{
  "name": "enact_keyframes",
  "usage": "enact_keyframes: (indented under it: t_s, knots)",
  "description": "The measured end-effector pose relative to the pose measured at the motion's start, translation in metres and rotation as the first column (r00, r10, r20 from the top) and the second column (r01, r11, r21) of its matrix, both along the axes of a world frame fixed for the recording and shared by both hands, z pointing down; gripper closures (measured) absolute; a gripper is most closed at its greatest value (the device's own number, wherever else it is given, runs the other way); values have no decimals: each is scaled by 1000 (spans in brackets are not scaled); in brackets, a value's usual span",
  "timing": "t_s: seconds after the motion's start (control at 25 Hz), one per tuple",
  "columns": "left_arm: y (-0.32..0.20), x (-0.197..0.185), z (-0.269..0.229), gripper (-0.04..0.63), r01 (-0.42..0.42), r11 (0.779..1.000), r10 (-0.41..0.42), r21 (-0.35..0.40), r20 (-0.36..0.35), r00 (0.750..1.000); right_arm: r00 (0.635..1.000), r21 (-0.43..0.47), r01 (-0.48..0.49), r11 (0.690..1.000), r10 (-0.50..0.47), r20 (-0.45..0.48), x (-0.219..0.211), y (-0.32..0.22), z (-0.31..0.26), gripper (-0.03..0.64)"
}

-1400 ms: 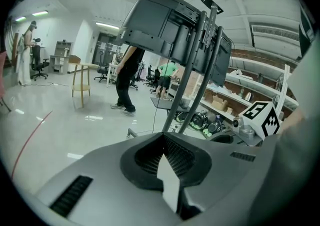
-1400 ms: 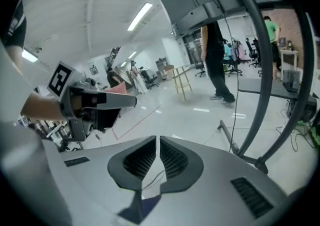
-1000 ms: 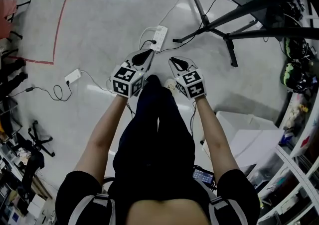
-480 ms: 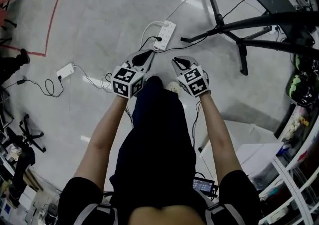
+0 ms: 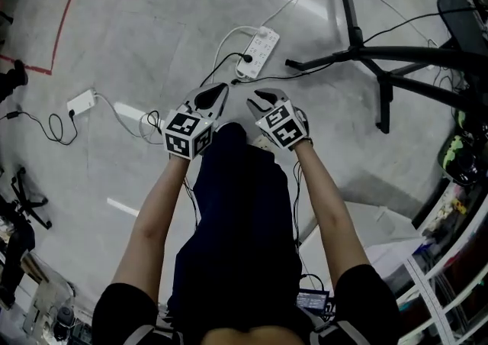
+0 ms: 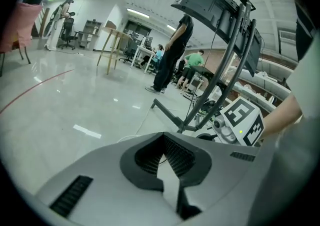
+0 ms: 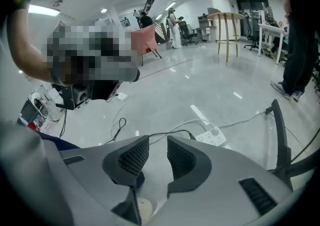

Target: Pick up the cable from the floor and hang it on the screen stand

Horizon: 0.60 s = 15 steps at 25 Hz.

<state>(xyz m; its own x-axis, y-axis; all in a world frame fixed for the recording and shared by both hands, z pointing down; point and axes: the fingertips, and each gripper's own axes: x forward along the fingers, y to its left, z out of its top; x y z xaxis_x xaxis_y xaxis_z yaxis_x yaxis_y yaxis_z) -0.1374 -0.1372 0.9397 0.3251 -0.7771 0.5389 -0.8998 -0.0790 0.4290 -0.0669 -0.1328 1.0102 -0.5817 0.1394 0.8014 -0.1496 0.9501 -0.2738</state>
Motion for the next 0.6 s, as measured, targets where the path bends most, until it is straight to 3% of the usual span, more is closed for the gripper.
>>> enact_keyframes:
  t_s: [0.6]
  knots:
    - [-6, -10, 154, 588, -3, 999, 3, -37, 16, 1000, 981, -5, 188, 982, -188, -49, -31, 12, 161, 451]
